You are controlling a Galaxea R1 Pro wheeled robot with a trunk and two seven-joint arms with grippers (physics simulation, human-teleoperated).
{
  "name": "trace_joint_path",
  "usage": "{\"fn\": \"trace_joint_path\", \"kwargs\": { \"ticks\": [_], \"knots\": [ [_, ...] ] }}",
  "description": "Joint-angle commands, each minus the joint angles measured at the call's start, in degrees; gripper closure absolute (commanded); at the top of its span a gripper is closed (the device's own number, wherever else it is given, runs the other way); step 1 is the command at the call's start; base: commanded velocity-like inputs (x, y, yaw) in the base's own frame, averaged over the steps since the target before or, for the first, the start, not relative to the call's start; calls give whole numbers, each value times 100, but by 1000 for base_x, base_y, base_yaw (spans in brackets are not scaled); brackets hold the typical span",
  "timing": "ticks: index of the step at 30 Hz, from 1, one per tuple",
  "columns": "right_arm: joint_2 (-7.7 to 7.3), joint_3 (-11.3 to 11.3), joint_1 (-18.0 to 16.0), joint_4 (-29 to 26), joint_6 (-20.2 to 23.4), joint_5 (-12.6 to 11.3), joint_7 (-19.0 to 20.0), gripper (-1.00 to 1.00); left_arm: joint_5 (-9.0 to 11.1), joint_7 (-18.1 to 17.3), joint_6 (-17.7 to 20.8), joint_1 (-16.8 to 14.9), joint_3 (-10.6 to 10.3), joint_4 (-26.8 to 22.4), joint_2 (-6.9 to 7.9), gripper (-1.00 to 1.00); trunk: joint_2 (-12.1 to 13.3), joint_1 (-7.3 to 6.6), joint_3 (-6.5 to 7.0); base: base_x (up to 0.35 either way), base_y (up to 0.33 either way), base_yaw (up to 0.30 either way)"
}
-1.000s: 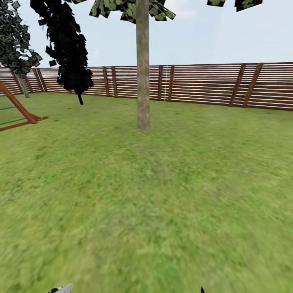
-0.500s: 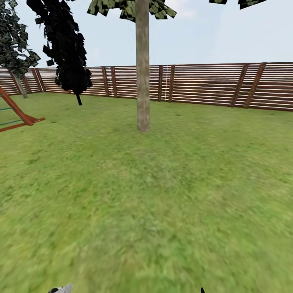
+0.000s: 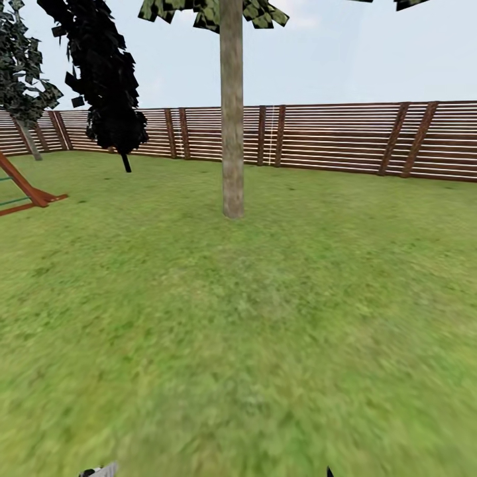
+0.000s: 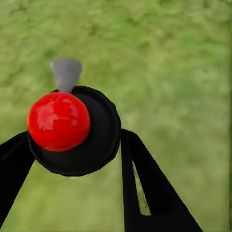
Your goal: In the garden, pick up the pesticide atomizer on the floor and spray pesticide onto both trees until each tree trunk is fully covered.
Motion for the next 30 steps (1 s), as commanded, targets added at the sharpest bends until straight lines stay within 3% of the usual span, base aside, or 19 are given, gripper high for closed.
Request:
{"fn": "trace_joint_path", "kwargs": {
  "ticks": [1,30],
  "knots": [
    [0,0,0,0,0,0,2,-100,-3,0,0,0,0,-1,0,100,0,0,0,336,0,0],
    [0,0,0,0,0,0,2,-100,3,0,2,-2,-2,-1,0,100,0,0,0,336,0,0]
  ]
}}
